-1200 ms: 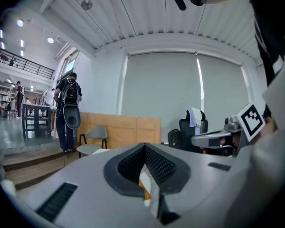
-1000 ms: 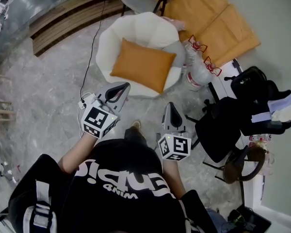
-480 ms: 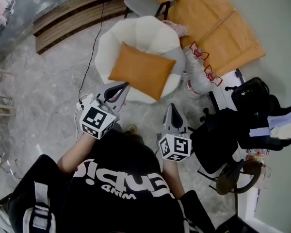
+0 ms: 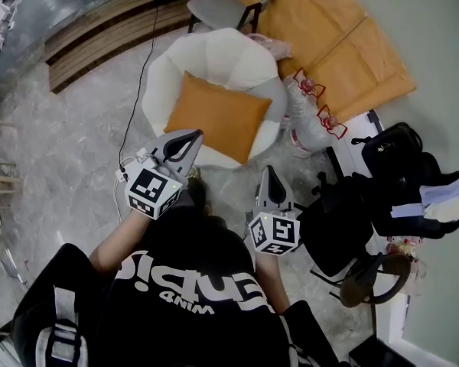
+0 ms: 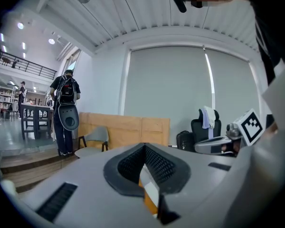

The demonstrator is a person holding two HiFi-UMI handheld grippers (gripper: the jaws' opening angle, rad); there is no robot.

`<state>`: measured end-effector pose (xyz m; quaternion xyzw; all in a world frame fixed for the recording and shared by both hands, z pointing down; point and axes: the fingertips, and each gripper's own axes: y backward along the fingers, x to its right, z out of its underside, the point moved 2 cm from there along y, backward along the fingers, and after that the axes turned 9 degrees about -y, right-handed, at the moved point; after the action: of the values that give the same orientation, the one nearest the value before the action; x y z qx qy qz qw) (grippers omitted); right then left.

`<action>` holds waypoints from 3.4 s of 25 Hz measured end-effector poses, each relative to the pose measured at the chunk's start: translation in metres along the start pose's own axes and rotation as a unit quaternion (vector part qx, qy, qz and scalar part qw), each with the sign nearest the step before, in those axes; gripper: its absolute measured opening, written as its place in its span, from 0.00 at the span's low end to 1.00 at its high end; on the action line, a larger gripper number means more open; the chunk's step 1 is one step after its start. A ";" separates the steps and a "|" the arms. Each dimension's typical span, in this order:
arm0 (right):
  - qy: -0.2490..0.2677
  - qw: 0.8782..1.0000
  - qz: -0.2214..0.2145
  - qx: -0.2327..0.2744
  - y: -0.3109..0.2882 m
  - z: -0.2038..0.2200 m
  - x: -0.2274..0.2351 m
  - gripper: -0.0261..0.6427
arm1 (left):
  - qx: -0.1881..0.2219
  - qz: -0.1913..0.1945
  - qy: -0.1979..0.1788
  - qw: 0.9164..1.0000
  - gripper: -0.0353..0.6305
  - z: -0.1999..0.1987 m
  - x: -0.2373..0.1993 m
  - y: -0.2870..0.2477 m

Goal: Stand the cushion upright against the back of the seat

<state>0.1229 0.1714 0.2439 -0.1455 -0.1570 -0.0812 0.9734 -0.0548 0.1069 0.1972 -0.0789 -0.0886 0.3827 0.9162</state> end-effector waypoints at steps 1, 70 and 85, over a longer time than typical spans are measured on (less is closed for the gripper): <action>-0.001 1.000 0.004 0.000 -0.005 -0.001 0.002 0.07 | 0.000 0.003 0.000 1.000 0.06 0.000 -0.003 -0.005; -0.142 0.969 0.144 -0.140 -0.268 0.200 0.174 0.07 | -0.156 0.257 -0.063 0.952 0.07 0.247 -0.043 -0.356; -0.238 0.920 0.197 -0.239 -0.323 0.389 0.241 0.33 | -0.250 0.288 -0.087 0.920 0.35 0.418 -0.033 -0.421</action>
<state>0.1737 -0.0406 0.7604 -0.4171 -0.3286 0.1139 0.8397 0.1185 -0.1770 0.6895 -0.2942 -0.2339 0.6011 0.7053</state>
